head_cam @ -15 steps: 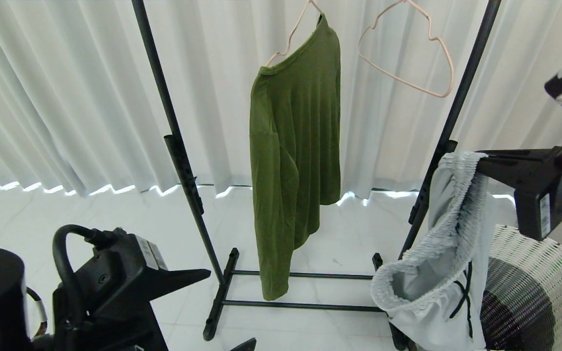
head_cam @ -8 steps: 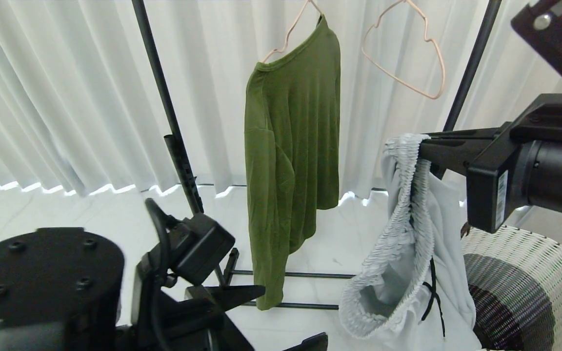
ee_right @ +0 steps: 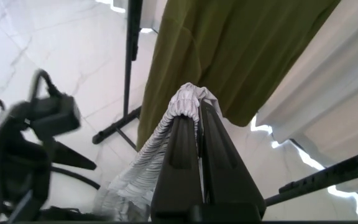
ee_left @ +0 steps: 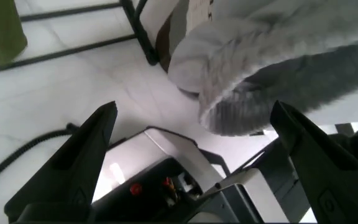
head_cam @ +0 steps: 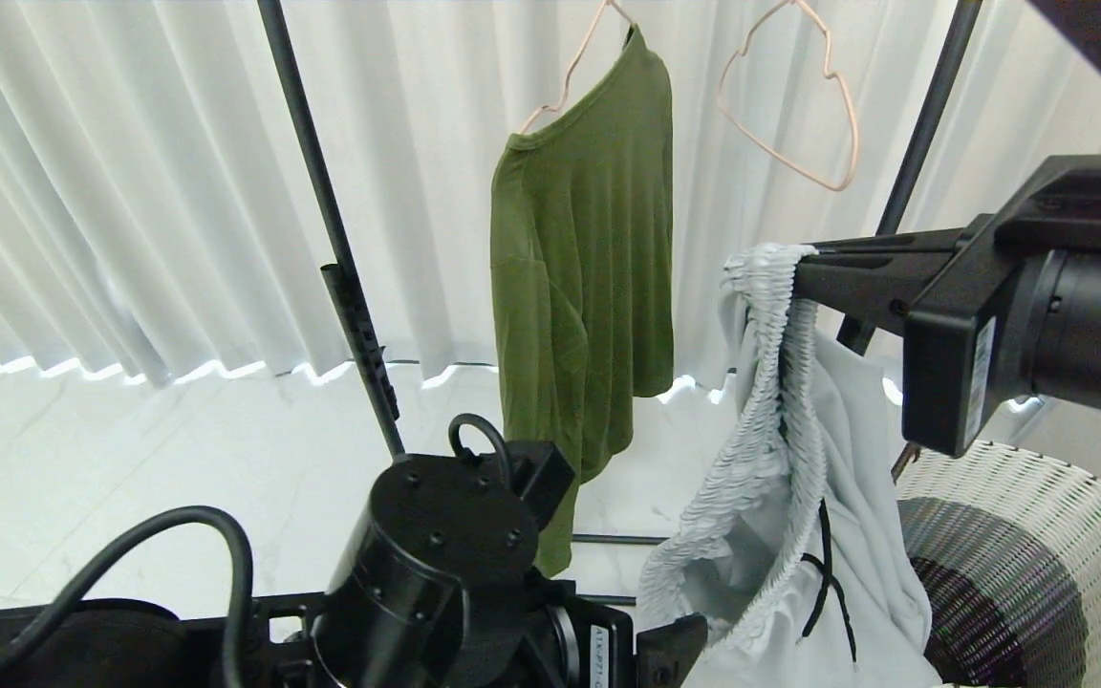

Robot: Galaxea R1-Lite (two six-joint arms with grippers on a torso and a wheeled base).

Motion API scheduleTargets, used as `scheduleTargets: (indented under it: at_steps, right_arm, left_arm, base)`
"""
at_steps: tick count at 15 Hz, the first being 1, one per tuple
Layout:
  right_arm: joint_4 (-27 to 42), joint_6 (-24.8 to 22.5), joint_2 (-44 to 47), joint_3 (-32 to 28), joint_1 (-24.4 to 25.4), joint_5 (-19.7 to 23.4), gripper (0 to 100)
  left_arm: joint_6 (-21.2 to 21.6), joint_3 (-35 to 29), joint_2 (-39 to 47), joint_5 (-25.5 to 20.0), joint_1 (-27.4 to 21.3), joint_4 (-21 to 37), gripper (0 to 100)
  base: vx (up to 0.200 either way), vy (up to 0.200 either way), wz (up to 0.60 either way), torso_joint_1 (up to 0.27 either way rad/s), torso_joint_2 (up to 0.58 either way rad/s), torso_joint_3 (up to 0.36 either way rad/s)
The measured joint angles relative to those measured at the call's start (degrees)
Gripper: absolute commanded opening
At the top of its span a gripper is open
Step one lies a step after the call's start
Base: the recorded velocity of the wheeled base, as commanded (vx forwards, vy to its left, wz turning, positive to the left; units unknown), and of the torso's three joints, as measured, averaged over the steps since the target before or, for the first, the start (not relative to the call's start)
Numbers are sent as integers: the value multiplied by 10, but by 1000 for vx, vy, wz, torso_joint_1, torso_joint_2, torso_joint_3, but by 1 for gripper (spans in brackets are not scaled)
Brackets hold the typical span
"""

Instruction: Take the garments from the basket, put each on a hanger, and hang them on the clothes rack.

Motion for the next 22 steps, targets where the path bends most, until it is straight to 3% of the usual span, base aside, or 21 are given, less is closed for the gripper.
scheduleTargets:
  at_steps: [5,6,10,13,16,17,19,22]
  right_arm:
    - [0,0,-7,-3,13,0,0]
    - [0,0,-8,-3,14,0,0]
    - [1,2,-11,-5,14,-1,0]
    - [5,28,-13,-2,10,-2,0]
    - [26,39,-19,2,-7,-2,0]
    - [26,39,-20,5,-18,-4,0]
    - [25,38,-23,9,-34,-6,0]
    - [7,35,-26,9,-51,-6,0]
  left_arm:
    - [-19,0,36,1,21,-24,100]
    - [-20,1,39,1,23,-25,0]
    - [-18,11,42,19,25,-25,0]
    - [-6,37,34,45,9,-26,0]
    - [52,66,-11,64,2,-15,0]
    - [70,61,-37,65,12,15,0]
    - [89,10,-90,66,44,106,0]
    - [98,-144,-151,66,100,214,0]
  base:
    - [0,0,0,0,0,0]
    - [0,0,0,0,0,0]
    - [0,0,0,0,0,0]
    - [0,0,0,0,0,0]
    - [0,0,0,0,0,0]
    - [0,0,0,0,0,0]
    - [0,0,0,0,0,0]
    - [0,0,0,0,0,0]
